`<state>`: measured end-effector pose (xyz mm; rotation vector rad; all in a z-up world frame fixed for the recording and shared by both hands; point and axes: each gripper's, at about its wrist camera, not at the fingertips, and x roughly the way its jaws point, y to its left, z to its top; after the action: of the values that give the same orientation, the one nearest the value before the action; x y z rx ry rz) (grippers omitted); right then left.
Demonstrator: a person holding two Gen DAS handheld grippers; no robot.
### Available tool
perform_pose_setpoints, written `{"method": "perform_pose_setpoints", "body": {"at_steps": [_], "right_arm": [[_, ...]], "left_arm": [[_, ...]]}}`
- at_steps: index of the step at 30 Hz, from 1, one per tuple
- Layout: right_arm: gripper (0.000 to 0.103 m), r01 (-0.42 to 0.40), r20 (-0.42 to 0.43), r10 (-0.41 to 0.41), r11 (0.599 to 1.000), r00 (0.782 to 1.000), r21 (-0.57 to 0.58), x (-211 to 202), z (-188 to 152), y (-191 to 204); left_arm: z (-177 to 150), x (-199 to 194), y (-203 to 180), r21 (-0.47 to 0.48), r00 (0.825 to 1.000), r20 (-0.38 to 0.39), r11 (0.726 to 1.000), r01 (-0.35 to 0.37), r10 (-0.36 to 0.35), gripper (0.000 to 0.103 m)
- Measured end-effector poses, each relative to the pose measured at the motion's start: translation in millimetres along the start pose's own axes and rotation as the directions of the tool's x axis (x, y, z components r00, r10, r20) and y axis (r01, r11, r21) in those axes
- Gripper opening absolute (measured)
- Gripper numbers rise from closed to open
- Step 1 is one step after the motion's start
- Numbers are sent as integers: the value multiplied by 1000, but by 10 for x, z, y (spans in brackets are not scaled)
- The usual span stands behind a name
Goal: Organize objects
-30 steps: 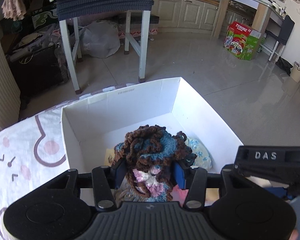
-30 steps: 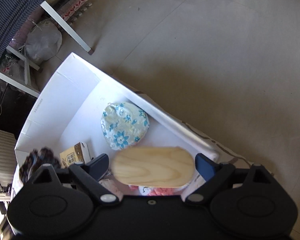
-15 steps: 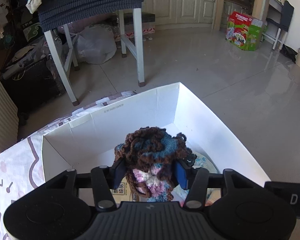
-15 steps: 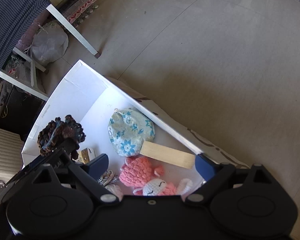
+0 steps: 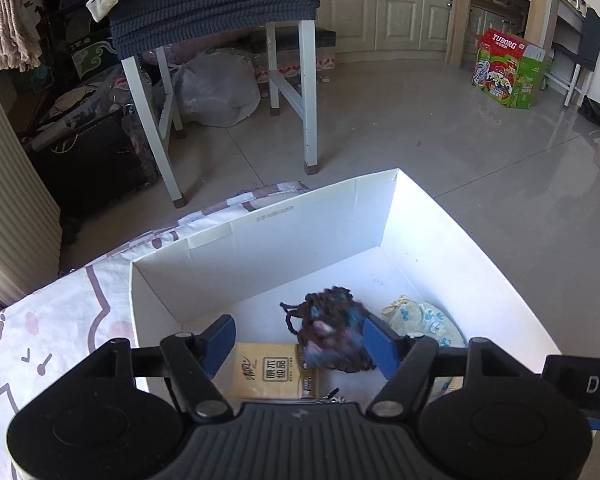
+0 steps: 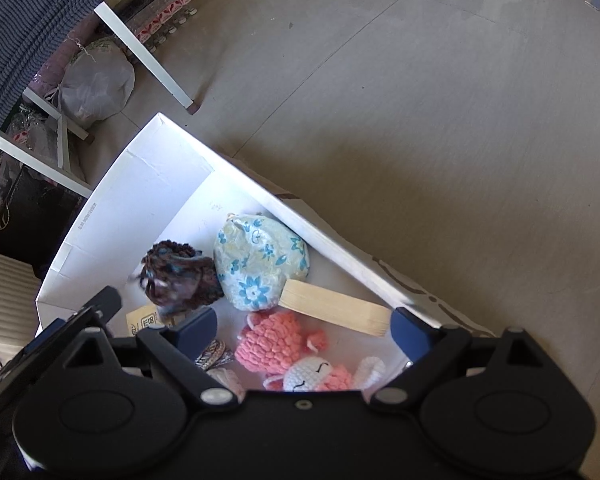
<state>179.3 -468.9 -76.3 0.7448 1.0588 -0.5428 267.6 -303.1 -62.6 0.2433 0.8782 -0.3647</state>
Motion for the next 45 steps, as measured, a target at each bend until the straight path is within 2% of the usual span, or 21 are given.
{"method": "perform_pose_setpoints", "body": {"at_steps": [4,7,18,27,32,37,45], "right_arm": [[94,-6,5,6,1000,1000,-24,-31,-7,16],[94,2,38,2,996,999,-86,-108,-22,71],[94,-11,163,60,958,985,-287,-645,-269,270],[96,-35,286,171,904,943,-426,-1334,-591,375],[98,-59,314,232,878,921,-476,-1676,-787,371],[102,-12,378,249,848,892,-529,-1955,-1006,361],[103,20,407,267,815,874,-579,-2158,-1354,247]], "left_arm": [[-19,-73,82,-3,1000,-1,1000,-10,10,71],[-53,-174,158,-23,1000,-15,1000,-17,17,71],[-243,-849,513,-112,999,14,993,-28,30,71],[-457,-1584,745,-140,996,80,990,-19,31,77],[-573,-2005,846,-143,993,120,990,-1,18,82],[-726,-2350,947,-154,986,164,988,5,21,91],[-1035,-2707,1033,-166,977,214,986,28,8,102]]}}
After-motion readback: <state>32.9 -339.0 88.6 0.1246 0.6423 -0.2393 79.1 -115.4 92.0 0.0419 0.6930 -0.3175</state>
